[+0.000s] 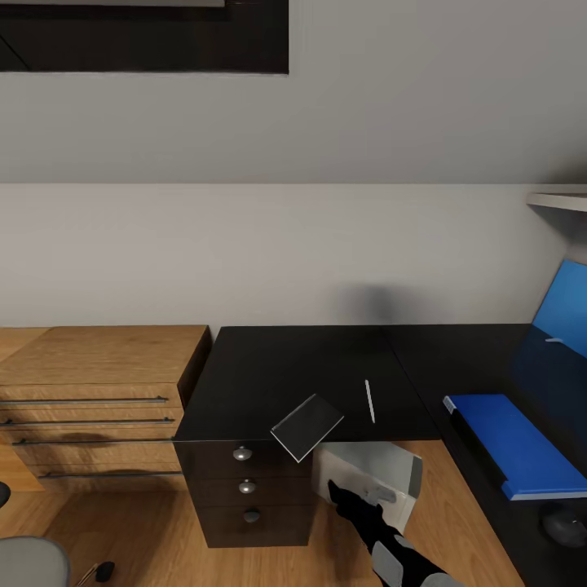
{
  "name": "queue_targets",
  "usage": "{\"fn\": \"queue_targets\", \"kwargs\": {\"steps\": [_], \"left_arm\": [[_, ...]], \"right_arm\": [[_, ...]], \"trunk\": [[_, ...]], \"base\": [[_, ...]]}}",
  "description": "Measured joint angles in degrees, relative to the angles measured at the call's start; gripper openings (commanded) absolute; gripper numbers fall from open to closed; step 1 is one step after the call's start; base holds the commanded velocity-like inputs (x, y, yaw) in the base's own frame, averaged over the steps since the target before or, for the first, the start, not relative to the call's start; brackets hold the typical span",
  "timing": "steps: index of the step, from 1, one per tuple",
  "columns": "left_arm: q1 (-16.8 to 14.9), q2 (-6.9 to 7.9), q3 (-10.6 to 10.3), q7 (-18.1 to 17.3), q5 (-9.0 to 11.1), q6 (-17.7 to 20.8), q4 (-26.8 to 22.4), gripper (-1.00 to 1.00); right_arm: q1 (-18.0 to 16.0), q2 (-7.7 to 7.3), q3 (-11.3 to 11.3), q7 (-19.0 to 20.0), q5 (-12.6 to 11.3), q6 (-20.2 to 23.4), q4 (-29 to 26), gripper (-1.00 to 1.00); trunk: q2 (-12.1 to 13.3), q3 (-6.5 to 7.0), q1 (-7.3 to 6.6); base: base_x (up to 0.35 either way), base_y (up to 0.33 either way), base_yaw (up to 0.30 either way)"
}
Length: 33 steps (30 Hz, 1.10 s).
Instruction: In the bedroom, organize the workspace by keeping the computer under the desk, ensuring the monitor is on the desk, placing the keyboard on the desk next to the monitor, placing the mouse on the desk next to the keyboard, moving the folder from the swivel chair onto the desk next to the mouse, stacking the notebook on top of the folder with the pen on top of the notebook, and positioning the swivel chair next to the desk.
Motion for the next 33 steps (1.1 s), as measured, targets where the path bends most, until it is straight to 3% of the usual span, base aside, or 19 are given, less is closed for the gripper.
{"fn": "queue_targets", "kwargs": {"steps": [9,14,19,25,33], "left_arm": [[0.00,-0.04,0.03,-0.03,0.04,-0.03,-0.03,1.00],[0.00,-0.05,0.02,-0.01,0.07,-0.03,-0.03,1.00],[0.00,-0.05,0.01,-0.01,0.08,-0.03,-0.04,1.00],[0.00,-0.05,0.01,0.00,0.08,-0.03,-0.03,1.00],[0.00,-0.05,0.00,0.00,0.08,-0.03,-0.03,1.00]], "right_arm": [[0.00,-0.29,-4.23,10.86,-2.81,3.86,-0.85,1.00],[0.00,-0.76,-6.11,14.65,-3.93,4.72,-0.93,1.00],[0.00,-1.25,-7.10,18.34,-4.79,5.33,-0.95,1.00],[0.00,-2.09,-7.72,22.96,-5.52,9.21,-0.96,1.00],[-0.01,-3.35,-8.67,33.00,-5.87,14.91,-1.04,1.00]], "trunk": [[0.00,0.00,0.00],[0.00,0.00,0.00],[0.00,0.00,0.00],[0.00,0.00,0.00],[0.00,0.00,0.00]], "base": [[0.000,0.000,0.000],[0.000,0.000,0.000],[0.000,0.000,0.000],[0.000,0.000,0.000],[0.000,0.000,0.000]]}}
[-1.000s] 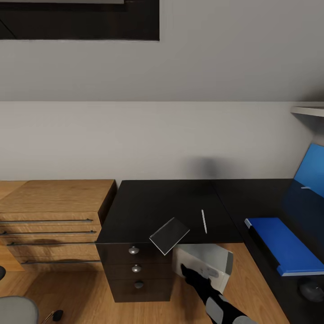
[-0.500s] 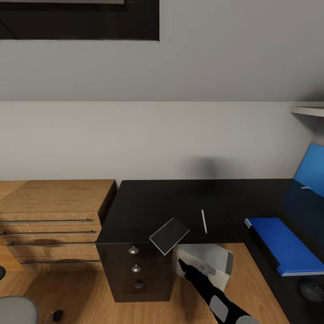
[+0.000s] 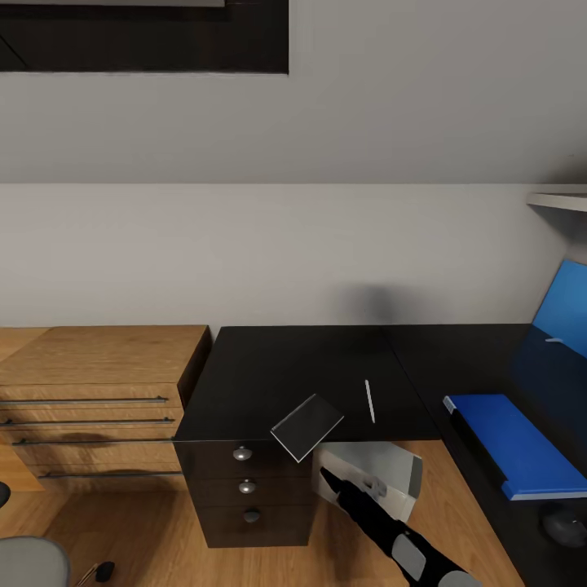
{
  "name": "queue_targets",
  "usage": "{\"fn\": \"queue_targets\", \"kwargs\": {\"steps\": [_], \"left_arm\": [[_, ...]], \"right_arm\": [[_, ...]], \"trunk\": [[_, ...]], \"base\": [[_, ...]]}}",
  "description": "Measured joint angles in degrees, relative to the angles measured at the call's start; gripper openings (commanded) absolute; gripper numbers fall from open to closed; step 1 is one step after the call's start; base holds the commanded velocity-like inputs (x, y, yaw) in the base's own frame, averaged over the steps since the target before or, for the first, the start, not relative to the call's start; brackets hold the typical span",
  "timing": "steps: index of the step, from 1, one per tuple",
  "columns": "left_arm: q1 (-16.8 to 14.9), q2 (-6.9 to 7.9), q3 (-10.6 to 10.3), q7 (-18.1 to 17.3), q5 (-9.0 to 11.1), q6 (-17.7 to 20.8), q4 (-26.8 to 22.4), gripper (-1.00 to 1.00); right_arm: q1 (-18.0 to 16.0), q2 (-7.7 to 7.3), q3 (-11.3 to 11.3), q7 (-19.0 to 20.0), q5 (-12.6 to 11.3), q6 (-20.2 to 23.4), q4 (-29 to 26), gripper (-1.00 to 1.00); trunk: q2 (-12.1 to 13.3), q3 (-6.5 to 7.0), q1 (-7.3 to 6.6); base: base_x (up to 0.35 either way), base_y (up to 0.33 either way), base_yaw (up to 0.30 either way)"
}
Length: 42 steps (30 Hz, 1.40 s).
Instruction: In the bedroom, organize the workspace by keeping the computer under the desk, ensuring the monitor is on the desk, placing the keyboard on the desk next to the monitor, placing the mouse on the desk next to the keyboard, moving the folder from the swivel chair onto the desk next to the mouse, stacking the notebook on top of the folder with the pen on top of the notebook, and positioning the swivel chair next to the desk.
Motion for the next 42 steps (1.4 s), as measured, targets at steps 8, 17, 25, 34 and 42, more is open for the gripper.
{"fn": "queue_targets", "kwargs": {"steps": [8,17,25,34,42], "left_arm": [[0.00,0.00,0.00,-0.01,0.00,0.00,0.00,1.00],[0.00,-0.08,0.00,0.00,0.00,0.01,0.00,1.00],[0.00,-0.09,0.00,0.00,0.00,0.08,0.00,1.00],[0.00,-0.09,0.00,0.00,0.00,0.09,0.00,1.00],[0.00,-0.09,0.00,0.00,0.00,0.09,0.00,1.00]], "right_arm": [[-0.02,-0.95,-0.72,6.95,-1.54,6.36,-3.45,1.00],[-0.01,-1.16,-1.49,7.77,-4.60,10.69,-6.67,1.00],[-0.01,-1.05,-1.75,6.58,-5.22,11.79,-6.98,1.00],[-0.01,-0.93,-1.79,5.03,-8.77,13.72,-7.83,1.00],[-0.01,-0.80,-1.78,4.24,-9.34,14.17,-8.15,1.00]], "trunk": [[0.00,0.00,0.00],[0.00,0.00,0.00],[-2.79,-1.25,1.53],[-6.41,-2.87,3.51],[-9.61,-4.31,5.27]], "base": [[0.000,0.000,0.000],[0.000,0.000,0.000],[0.000,0.000,0.000],[0.000,0.000,0.000],[0.000,0.000,0.000]]}}
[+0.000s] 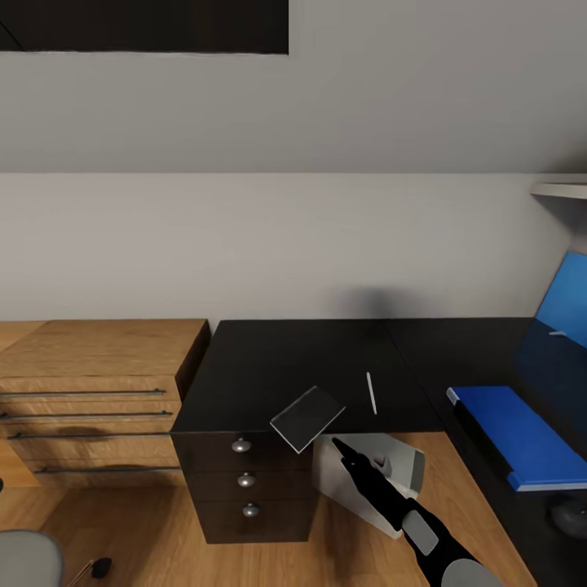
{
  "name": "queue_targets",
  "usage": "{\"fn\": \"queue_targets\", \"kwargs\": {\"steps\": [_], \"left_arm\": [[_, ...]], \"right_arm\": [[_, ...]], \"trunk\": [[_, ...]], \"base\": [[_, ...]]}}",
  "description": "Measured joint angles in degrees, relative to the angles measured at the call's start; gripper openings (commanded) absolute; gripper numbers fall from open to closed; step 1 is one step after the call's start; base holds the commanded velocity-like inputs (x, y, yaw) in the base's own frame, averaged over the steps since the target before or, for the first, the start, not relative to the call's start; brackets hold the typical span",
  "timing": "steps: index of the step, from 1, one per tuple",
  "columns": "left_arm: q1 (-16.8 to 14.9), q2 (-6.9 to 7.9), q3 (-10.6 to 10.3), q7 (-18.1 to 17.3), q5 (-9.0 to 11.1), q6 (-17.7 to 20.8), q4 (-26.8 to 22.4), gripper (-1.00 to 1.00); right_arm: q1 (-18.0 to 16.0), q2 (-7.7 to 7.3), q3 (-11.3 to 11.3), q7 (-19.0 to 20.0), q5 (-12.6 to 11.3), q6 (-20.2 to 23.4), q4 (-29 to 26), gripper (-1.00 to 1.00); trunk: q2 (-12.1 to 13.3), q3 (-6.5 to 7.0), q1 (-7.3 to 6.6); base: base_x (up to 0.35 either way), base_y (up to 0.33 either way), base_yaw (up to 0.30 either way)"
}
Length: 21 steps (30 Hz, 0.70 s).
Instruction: In the bedroom, organize the workspace by keeping the computer under the desk, ensuring the monitor is on the desk, placing the keyboard on the desk next to the monitor, placing the mouse on the desk next to the keyboard, moving the folder from the swivel chair onto the desk next to the mouse, stacking the notebook on top of the folder with the pen on top of the notebook, and positioning the swivel chair next to the desk.
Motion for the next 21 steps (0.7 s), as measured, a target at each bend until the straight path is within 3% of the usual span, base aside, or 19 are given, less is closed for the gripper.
{"fn": "queue_targets", "kwargs": {"steps": [10,21], "left_arm": [[0.00,-0.02,0.00,0.00,0.00,-0.02,0.00,1.00],[0.00,-0.02,0.00,0.00,0.00,-0.02,0.00,1.00]], "right_arm": [[0.00,0.08,0.03,-0.23,-0.49,1.92,-1.96,1.00],[-0.07,0.20,0.05,-1.66,-0.61,3.05,-2.54,1.00]], "trunk": [[-4.01,-1.80,2.20],[-4.03,-1.80,2.20]], "base": [[0.000,0.000,0.000],[0.000,0.000,0.000]]}}
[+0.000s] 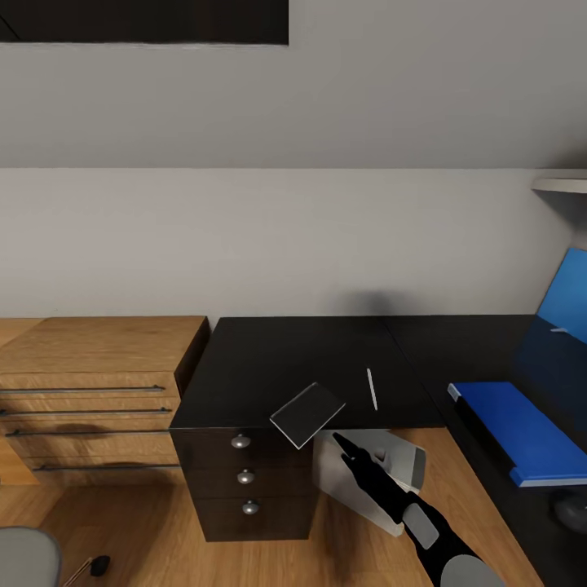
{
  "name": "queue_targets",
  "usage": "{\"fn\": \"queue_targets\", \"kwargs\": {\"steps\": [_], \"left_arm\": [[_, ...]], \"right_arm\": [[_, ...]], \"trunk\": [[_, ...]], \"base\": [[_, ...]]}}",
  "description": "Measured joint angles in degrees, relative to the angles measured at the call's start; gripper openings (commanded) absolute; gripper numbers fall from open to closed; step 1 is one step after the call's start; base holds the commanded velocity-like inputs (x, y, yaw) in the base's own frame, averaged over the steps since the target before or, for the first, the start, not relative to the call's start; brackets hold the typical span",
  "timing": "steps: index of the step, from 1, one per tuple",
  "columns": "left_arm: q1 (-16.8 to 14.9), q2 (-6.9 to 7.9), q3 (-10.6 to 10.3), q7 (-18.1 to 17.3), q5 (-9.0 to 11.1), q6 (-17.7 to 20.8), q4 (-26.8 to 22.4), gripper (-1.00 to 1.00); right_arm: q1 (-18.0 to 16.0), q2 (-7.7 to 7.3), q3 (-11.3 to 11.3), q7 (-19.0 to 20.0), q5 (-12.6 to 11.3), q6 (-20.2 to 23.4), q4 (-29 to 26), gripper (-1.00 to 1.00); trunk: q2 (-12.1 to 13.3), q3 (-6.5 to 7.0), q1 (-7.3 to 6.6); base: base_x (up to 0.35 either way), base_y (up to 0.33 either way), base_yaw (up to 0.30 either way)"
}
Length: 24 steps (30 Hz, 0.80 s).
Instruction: In the bedroom, organize the workspace by keeping the computer under the desk, ensuring the monitor is on the desk, placing the keyboard on the desk next to the monitor, placing the mouse on the desk next to the keyboard, moving the folder from the swivel chair onto the desk next to the mouse, stacking the notebook on top of the folder with the pen on top of the notebook, and positioning the swivel chair next to the desk.
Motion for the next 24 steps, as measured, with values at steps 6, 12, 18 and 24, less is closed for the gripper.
{"fn": "queue_targets", "kwargs": {"steps": [6,12,18,24], "left_arm": [[0.00,0.06,0.00,-0.01,0.00,-0.05,0.00,1.00],[0.00,0.15,0.00,-0.01,0.03,-0.07,0.00,1.00],[0.00,0.18,0.01,-0.06,0.02,-0.07,-0.01,1.00],[0.00,0.17,0.00,-0.04,0.00,-0.07,0.00,1.00]], "right_arm": [[-0.01,-0.01,0.03,-1.66,-2.11,0.53,-0.01,1.00],[-0.01,-0.01,0.14,-2.88,-4.78,1.28,0.02,1.00],[-0.01,-0.01,0.24,-4.41,-5.56,1.54,0.09,1.00],[-0.01,0.04,0.35,-4.92,-5.66,1.55,0.15,1.00]], "trunk": [[0.00,0.00,0.00],[0.00,0.00,0.00],[0.00,0.00,0.00],[0.00,0.00,0.00]], "base": [[0.000,0.000,0.000],[0.000,0.000,0.000],[0.000,0.045,0.000],[0.000,0.105,0.000]]}}
